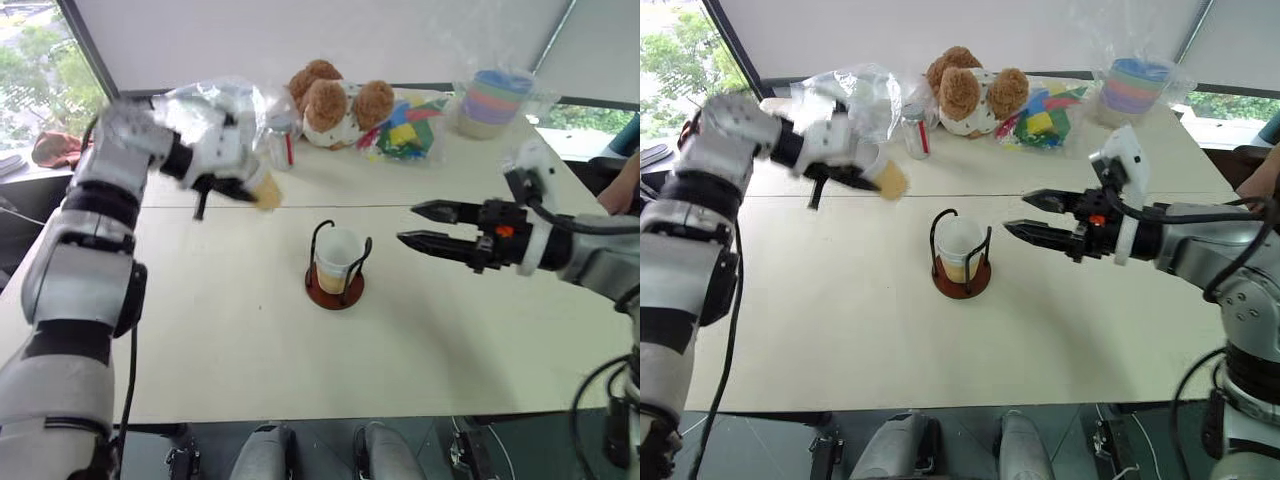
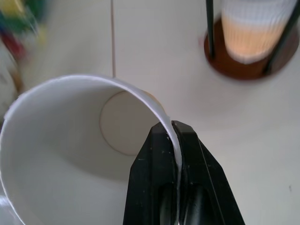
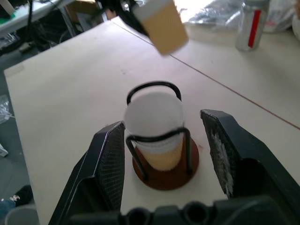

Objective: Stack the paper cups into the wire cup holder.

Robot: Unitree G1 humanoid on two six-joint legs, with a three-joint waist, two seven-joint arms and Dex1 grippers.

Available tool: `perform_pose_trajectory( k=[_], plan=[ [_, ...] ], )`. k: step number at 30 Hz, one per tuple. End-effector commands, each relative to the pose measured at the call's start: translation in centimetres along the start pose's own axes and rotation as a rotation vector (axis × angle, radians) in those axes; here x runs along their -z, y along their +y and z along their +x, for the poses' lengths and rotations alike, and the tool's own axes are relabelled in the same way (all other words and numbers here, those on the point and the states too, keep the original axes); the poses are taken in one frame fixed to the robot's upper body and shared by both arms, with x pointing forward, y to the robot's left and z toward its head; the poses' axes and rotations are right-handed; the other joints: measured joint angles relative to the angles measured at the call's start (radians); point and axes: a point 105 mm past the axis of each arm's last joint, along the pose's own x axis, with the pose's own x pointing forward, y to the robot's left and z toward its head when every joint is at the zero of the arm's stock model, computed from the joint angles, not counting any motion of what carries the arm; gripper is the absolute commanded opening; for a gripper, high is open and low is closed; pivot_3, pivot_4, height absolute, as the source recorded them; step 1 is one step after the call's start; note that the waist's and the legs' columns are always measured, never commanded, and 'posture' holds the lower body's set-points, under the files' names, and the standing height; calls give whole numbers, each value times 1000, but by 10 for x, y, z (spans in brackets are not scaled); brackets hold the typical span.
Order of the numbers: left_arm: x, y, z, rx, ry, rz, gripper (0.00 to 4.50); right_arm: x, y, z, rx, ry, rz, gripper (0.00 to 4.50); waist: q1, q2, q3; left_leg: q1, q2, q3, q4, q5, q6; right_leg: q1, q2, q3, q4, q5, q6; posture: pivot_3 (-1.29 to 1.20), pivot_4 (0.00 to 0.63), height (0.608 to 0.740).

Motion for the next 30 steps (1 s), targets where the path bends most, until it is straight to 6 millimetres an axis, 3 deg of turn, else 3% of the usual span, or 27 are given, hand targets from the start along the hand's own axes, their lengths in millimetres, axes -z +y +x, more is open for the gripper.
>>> perform_pose_trajectory(
  k=[1,4,8,18,29,30],
  plan=[
    [-70,4,2,74,-193,114,67,-6,-7,-19,60,5,-51,2775,-5,0,0,0,0,0,0,-1,1,0,0,1,0,0,0,0,150,740],
    [-89,-7,14,164,-258,142,67,-2,-10,-27,99,27,-55,2775,-9,1,-1,2,-1,1,0,-1,2,0,-1,2,0,-1,2,0,150,740],
    [-97,-28,31,294,-285,187,67,4,-9,-33,134,38,-51,2775,-13,1,0,5,1,1,0,-1,1,0,0,3,1,-1,2,0,150,740],
    [-72,-44,47,408,-140,299,67,13,-3,-33,157,27,-17,2775,-4,1,0,6,1,1,0,0,-1,1,1,4,2,-1,2,0,150,740],
    [-64,-46,54,443,-87,339,67,16,-8,-30,188,3,3,2775,-3,1,0,5,0,1,0,0,0,1,1,4,1,-1,2,0,150,740],
    [-62,-46,55,446,-78,345,305,16,-8,-30,190,2,4,2775,-3,1,0,5,0,1,0,0,0,1,1,4,1,-1,2,0,150,740]
  ],
)
